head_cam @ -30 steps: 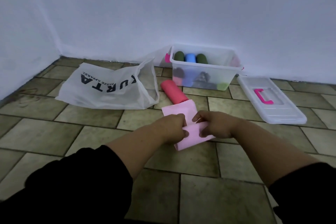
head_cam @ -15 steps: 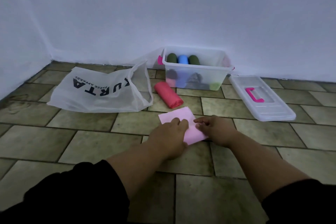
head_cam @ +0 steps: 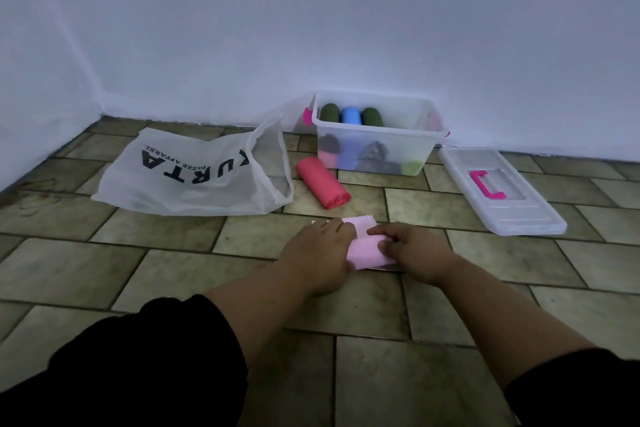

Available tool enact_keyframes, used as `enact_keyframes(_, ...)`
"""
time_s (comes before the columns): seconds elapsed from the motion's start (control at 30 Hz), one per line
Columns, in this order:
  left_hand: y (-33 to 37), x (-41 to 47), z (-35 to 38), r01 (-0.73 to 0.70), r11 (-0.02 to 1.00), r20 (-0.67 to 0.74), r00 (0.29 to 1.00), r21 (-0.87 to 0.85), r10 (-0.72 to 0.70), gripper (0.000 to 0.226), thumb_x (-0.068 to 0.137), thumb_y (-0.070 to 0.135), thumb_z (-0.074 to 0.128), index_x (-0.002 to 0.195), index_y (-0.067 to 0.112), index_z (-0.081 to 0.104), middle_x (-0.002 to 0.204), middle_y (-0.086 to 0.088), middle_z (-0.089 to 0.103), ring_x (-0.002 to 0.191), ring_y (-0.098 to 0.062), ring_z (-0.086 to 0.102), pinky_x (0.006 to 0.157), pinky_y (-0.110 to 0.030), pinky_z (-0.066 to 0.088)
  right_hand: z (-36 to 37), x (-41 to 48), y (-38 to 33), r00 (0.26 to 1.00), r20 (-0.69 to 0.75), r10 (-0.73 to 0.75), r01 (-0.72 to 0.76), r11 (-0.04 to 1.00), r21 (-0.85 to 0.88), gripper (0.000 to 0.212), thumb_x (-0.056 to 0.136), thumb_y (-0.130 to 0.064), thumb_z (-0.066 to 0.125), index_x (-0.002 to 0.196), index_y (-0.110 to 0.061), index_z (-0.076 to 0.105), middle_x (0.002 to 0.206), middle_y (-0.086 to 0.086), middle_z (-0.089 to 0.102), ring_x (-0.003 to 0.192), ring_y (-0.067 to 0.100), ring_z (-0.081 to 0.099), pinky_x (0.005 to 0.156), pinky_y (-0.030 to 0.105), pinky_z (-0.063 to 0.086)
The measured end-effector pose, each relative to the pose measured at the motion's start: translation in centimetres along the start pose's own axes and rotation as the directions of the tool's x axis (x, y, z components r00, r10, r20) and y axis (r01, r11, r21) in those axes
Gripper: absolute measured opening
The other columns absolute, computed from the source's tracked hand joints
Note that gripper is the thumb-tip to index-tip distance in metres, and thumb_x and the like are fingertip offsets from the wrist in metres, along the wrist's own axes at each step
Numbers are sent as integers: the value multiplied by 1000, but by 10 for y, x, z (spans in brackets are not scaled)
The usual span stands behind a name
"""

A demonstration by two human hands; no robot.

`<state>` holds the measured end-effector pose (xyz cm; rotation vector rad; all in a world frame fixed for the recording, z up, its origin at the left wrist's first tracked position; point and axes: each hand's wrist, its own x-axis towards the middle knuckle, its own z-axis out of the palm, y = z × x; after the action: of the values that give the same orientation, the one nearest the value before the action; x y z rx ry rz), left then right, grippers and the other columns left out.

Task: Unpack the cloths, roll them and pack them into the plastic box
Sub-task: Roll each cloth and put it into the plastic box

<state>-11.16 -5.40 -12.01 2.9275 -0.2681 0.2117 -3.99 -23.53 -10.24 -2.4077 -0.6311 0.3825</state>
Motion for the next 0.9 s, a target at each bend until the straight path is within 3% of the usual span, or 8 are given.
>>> enact_keyframes(0.17, -6, 20, -11, 72, 991, 120, 991, -109, -59, 41, 88, 35, 53, 124, 16, 54, 124, -8, 56, 110, -26, 53, 84, -31, 39, 3, -6, -2, 976, -94, -194, 168, 958, -231, 44, 73, -15, 69, 115, -25, 60, 119, -3, 61, 108, 20, 52, 82, 24, 37)
enact_keyframes(0.23, -6, 19, -8, 11, 1000, 40, 999, -14, -11, 48, 84, 40, 55, 127, 19, 50, 128, -5, 49, 114, -25, 49, 92, -38, 38, 4, -3, 0, 984, -88, -154, 125, 954, -272, 42, 77, -20, 67, 117, -29, 59, 120, -5, 61, 107, 19, 52, 79, 23, 34)
enact_keyframes(0.33, -5, 15, -1, -60, 998, -52, 997, 2, 60, 43, 79, 39, 61, 116, 19, 50, 116, -4, 53, 104, -25, 51, 84, -36, 38, 3, 4, -3, 989, -68, -131, 98, 928, -360, 41, 82, -26, 60, 122, -34, 56, 128, -7, 55, 115, 19, 47, 91, 30, 36)
enact_keyframes(0.5, -13, 31, -9, 99, 995, 68, 993, -20, -97, 34, 89, 39, 49, 119, 22, 52, 121, -3, 59, 110, -23, 53, 96, -41, 30, 10, 7, -11, 951, -19, -307, 257, 828, -498, 50, 78, -35, 57, 126, -29, 48, 122, -3, 56, 112, 21, 50, 98, 37, 34)
enact_keyframes(0.6, -18, 36, -16, 220, 965, 39, 973, 141, -227, 45, 87, 53, 47, 124, 28, 52, 124, -4, 51, 115, -25, 45, 101, -49, 25, 9, 12, -18, 975, -50, -218, 162, 842, -514, 40, 79, -41, 56, 116, -27, 50, 109, -1, 62, 100, 24, 58, 86, 35, 41)
enact_keyframes(0.67, -16, 35, -16, 379, 922, -19, 925, 80, -379, 53, 83, 56, 51, 128, 27, 46, 126, -10, 45, 113, -30, 47, 92, -45, 36, 5, 21, -26, 997, -65, -49, 16, 900, -435, 39, 80, -38, 59, 113, -20, 52, 107, 5, 65, 95, 27, 60, 76, 33, 45)
enact_keyframes(0.77, -3, 39, -8, 568, 750, 213, 823, -338, -527, 66, 85, 47, 57, 139, 19, 32, 134, -13, 48, 115, -31, 52, 92, -37, 43, 0, 27, -37, 981, 10, 192, -186, 959, -214, 46, 78, -32, 68, 116, -10, 53, 108, 12, 64, 96, 27, 60, 72, 31, 45)
enact_keyframes(0.9, 14, 43, 3, 616, 584, 277, 776, -529, -567, 80, 90, 38, 53, 150, 16, 5, 141, -19, 42, 123, -33, 47, 100, -36, 40, 1, 14, -38, 957, 131, 260, -279, 947, 158, 36, 71, -27, 73, 102, -14, 58, 94, 9, 68, 87, 26, 65, 74, 35, 51)
